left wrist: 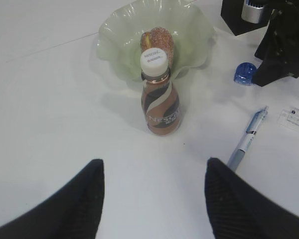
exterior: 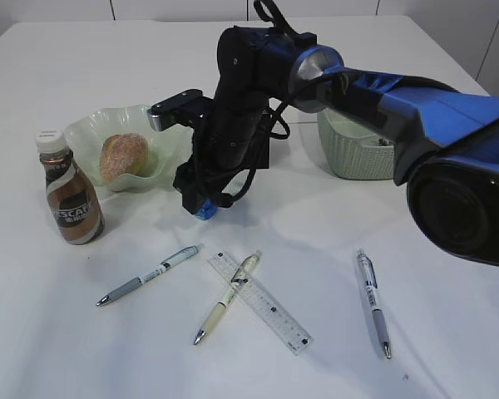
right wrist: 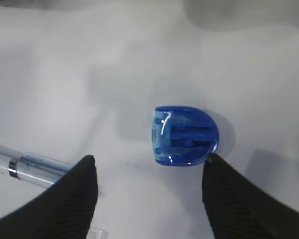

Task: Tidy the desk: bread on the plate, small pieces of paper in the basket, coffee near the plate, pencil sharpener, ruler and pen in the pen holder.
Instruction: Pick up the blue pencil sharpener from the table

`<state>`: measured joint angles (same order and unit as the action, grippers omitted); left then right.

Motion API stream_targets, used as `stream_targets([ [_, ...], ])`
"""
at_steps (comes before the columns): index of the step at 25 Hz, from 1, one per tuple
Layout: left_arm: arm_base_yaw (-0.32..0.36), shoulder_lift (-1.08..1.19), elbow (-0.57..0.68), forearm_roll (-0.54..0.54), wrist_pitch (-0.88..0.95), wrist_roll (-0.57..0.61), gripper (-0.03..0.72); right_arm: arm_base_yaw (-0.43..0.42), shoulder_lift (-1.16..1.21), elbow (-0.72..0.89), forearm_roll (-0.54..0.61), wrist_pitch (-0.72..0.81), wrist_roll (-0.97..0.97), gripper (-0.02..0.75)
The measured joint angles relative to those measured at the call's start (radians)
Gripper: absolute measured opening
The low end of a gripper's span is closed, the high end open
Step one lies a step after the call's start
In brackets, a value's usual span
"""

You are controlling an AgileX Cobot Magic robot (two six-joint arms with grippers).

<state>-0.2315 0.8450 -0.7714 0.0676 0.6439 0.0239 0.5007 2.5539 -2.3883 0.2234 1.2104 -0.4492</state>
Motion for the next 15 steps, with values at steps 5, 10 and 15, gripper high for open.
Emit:
stream_targets([
  [5, 0.0, 0.0, 0.0, 0.0, 0.0, 0.0, 0.448, 0.0, 0.0, 0.0, 0.014, -0.026, -0.002, 0.545],
  [10, 0.0, 0.0, 0.0, 0.0, 0.0, 0.0, 0.448, 0.0, 0.002, 0.0, 0.01, -0.054, -0.004, 0.552],
  [15, 0.0, 0.0, 0.0, 0.0, 0.0, 0.0, 0.448, 0.0, 0.002, 0.0, -0.001, -0.075, -0.004, 0.553],
])
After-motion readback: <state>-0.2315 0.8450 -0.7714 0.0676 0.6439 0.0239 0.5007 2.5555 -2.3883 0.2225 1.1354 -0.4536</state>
